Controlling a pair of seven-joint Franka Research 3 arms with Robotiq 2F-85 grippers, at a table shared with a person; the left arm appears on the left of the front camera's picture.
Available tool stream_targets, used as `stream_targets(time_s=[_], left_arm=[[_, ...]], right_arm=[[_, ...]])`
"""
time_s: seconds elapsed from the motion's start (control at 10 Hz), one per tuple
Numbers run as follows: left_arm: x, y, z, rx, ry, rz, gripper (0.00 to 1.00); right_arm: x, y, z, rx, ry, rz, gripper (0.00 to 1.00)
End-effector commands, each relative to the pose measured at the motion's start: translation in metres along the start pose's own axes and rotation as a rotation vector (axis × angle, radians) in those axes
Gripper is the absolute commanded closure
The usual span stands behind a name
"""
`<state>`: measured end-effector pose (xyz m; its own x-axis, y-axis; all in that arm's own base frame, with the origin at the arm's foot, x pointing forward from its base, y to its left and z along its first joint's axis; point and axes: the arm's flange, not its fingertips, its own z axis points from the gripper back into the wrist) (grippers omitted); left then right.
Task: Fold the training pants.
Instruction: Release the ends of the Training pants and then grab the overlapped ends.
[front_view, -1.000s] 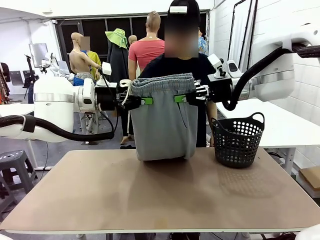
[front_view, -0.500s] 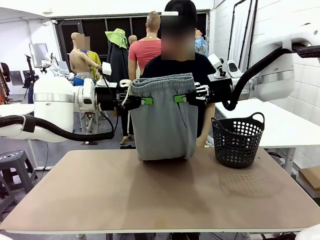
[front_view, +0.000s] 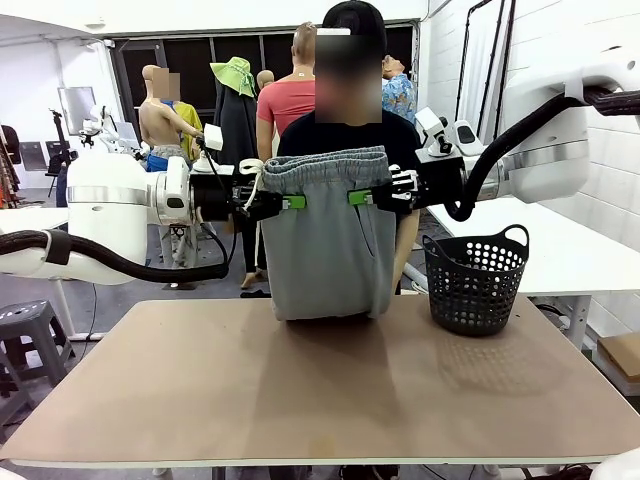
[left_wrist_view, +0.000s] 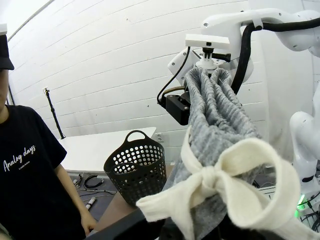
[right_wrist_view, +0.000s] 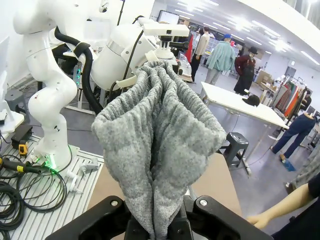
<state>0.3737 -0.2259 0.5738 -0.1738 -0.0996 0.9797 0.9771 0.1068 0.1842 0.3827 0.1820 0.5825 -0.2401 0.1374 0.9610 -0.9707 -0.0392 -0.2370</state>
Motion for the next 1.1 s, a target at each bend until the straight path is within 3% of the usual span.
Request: stream_targets(time_s=[0.0, 1.0], left_arm=[[0.0028, 0.0000, -0.0001, -0.001, -0.004, 0.007, 1.00], [0.0028, 0.0000, -0.0001, -0.001, -0.004, 0.007, 1.00]], right_arm=[[0.0011, 0.0001, -0.0002, -0.012, -0.026, -0.010, 1.00], [0.0011, 0.0001, -0.0002, -0.012, -0.026, -0.010, 1.00]])
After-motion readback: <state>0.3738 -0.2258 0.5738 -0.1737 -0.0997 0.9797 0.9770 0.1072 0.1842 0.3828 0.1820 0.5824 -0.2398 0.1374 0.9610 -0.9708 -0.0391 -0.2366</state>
